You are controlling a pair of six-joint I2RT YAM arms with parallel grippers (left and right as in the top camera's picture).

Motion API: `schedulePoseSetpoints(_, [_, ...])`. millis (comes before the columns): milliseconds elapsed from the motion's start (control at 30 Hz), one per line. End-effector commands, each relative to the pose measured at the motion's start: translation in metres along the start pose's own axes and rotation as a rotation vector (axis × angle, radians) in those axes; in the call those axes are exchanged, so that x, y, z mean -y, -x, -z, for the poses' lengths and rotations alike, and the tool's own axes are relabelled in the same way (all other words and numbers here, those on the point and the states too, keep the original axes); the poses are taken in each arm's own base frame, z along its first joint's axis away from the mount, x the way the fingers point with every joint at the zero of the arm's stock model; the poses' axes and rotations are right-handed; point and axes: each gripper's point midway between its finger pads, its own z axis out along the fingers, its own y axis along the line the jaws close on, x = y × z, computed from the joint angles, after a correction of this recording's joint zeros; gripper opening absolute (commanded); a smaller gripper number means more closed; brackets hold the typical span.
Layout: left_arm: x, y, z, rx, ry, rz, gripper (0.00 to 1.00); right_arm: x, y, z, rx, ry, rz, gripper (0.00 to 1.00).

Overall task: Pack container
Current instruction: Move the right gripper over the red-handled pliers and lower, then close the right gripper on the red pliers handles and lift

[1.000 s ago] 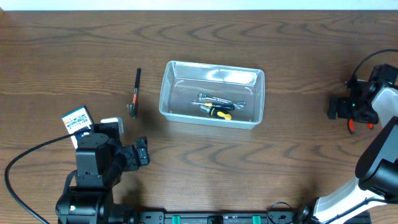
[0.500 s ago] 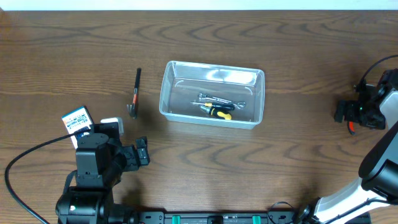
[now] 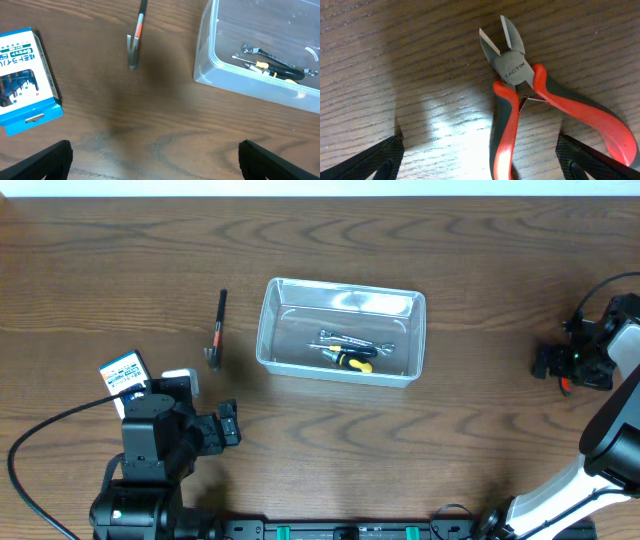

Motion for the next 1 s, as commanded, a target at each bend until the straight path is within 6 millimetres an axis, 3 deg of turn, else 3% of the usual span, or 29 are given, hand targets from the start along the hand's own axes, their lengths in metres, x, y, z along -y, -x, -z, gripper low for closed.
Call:
schedulePoseSetpoints(0, [-0.0013, 0.0065, 0.0044, 0.020, 0.011, 0.012, 0.98, -0.0035, -0.0074, -0.0168, -0.041, 0.020, -0.004, 0.94])
schedulePoseSetpoints(233, [-0.0013, 0.0065, 0.0044, 0.020, 0.011, 0.012, 0.98, -0.0071, -0.0057, -0.0169, -0.038, 0.020, 0.006, 0.74])
schedulePoseSetpoints(367, [-0.0013, 0.0065, 0.0044, 0.020, 0.011, 0.012, 0.98, -0.0069, -0.0055, -0.0169, -0.038, 0.020, 0.006, 0.45])
schedulePoseSetpoints(433, [-0.0013, 0.0065, 0.0044, 0.020, 0.011, 0.012, 0.98, -0.0069, -0.0055, -0.0169, -0.038, 0.020, 0.003, 0.36])
schedulePoseSetpoints(600, [-0.0013, 0.0065, 0.0044, 0.020, 0.011, 0.012, 0.98, -0.0067, -0.0048, -0.0170, -0.035, 0.019, -0.002, 0.33])
schedulePoseSetpoints(733, [-0.0013, 0.0065, 0.0044, 0.020, 0.011, 0.012, 0.98, -0.0067, -0.0047, -0.0170, -0.035, 0.019, -0.002, 0.22])
schedulePoseSetpoints(967, [-0.0013, 0.0065, 0.0044, 0.020, 0.011, 0.012, 0.98, -0.0069, -0.0039, -0.0170, -0.032, 0.018, -0.001, 0.14])
